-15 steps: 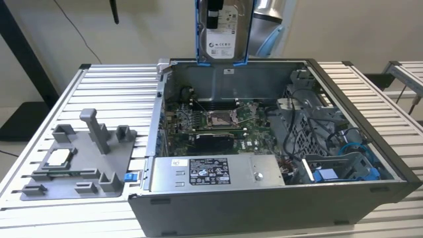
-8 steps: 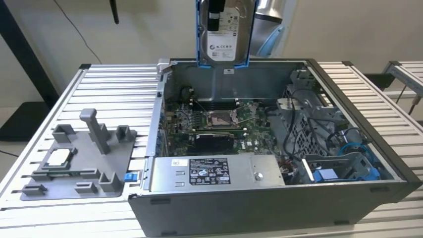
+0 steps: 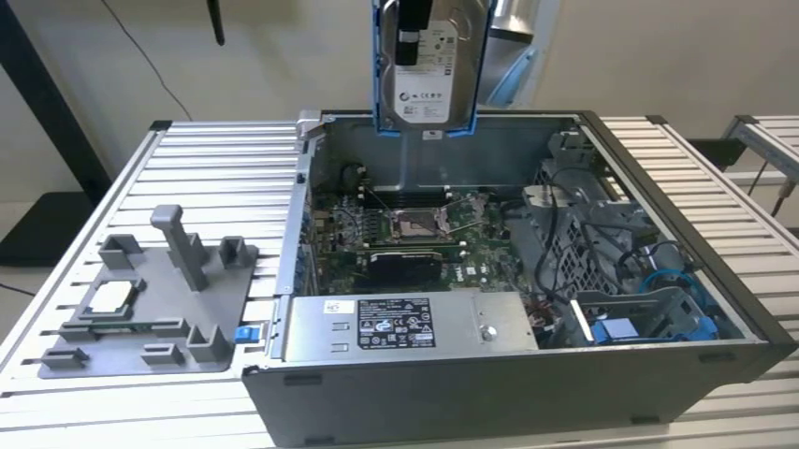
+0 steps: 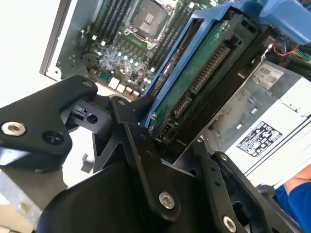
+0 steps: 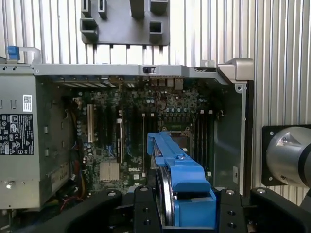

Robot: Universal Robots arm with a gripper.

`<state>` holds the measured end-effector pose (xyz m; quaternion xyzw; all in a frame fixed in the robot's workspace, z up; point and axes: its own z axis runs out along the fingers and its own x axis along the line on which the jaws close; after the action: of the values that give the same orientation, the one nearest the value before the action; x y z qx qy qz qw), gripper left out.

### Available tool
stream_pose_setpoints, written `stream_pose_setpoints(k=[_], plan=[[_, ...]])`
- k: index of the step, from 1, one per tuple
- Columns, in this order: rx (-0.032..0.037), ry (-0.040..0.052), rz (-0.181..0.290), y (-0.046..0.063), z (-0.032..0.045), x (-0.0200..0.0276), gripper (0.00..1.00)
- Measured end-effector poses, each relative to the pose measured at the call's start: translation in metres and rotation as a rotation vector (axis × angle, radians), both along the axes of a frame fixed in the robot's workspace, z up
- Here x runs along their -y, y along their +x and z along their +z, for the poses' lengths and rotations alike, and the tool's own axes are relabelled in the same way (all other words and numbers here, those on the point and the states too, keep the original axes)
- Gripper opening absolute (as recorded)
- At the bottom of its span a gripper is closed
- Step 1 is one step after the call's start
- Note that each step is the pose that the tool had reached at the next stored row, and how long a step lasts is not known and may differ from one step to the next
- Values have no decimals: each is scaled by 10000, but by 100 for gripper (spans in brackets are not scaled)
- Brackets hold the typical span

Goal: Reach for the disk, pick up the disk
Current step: 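Pick up the disk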

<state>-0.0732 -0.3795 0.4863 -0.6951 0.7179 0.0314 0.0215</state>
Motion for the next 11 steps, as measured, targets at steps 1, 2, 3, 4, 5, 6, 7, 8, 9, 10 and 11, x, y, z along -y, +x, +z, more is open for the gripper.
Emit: stream_pose_setpoints(k=[1,2,3,4,5,6,7,8,9,10,11], plan=[[-3,0,0,3,0,21,0],[-4,1,0,6,-1,43,0],[-8,1,0,10,-1,65,0],[-10,1,0,13,-1,86,0],[-14,0,0,16,0,108,0],[-16,0,0,20,-1,129,0],[-19,0,0,23,-1,150,0],[-21,1,0,27,-1,170,0],[-23,1,0,30,-1,190,0],[-26,1,0,34,-2,211,0],[-28,0,0,38,-1,230,0]])
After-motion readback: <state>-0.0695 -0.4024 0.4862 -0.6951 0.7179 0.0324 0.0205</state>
